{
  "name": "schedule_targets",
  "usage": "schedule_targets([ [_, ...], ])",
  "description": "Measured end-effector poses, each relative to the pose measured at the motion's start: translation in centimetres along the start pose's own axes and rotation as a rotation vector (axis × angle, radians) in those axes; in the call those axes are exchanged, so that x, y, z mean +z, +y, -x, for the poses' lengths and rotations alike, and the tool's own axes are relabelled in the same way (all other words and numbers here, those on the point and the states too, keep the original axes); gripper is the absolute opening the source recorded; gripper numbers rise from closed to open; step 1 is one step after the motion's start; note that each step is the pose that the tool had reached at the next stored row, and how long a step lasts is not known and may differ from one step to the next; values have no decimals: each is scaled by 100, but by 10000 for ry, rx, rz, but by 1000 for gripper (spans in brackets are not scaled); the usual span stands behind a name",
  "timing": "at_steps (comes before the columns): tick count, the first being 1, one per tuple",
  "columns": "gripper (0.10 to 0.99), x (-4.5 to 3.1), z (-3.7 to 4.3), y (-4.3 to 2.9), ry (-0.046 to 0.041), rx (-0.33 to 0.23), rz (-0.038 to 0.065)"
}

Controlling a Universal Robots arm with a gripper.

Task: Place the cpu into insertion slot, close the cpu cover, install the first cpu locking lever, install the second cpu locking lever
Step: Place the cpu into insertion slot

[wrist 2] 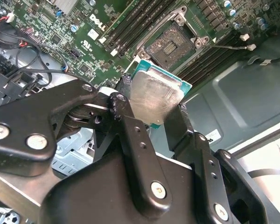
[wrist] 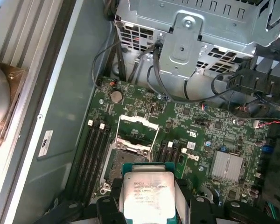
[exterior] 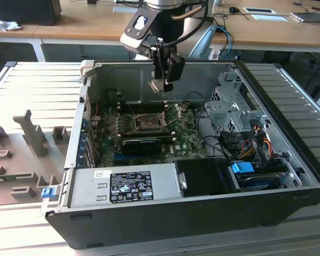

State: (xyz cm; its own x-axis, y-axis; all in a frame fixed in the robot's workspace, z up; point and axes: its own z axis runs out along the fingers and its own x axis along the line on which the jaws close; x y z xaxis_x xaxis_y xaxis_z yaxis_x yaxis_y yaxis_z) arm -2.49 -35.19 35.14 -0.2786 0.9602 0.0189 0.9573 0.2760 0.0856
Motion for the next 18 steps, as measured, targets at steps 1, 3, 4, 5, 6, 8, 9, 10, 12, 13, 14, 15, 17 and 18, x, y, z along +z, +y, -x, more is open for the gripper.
schedule_targets([
  [1, 529, 6, 1, -1, 0, 0, 0],
  [3, 529, 18, 4, -2, 1, 0, 0],
  [4, 529, 30, 4, -4, 1, 0, 0],
  [5, 529, 35, 4, -4, -1, 2, -1],
  [6, 529, 37, 5, -4, -4, 28, -2],
  [8, 529, 40, 5, -4, -11, 132, 2],
  [9, 529, 41, 5, -4, -17, 201, 4],
  [10, 529, 41, 5, -4, -21, 248, 5],
  [12, 529, 42, 5, -4, -29, 342, 6],
  [13, 529, 42, 5, -5, -33, 386, 7],
  [14, 529, 42, 5, -5, -37, 435, 8],
  [15, 529, 43, 5, -5, -40, 471, 9],
  [17, 529, 43, 5, -5, -53, 629, 12],
  [18, 529, 43, 5, -5, -58, 676, 12],
])
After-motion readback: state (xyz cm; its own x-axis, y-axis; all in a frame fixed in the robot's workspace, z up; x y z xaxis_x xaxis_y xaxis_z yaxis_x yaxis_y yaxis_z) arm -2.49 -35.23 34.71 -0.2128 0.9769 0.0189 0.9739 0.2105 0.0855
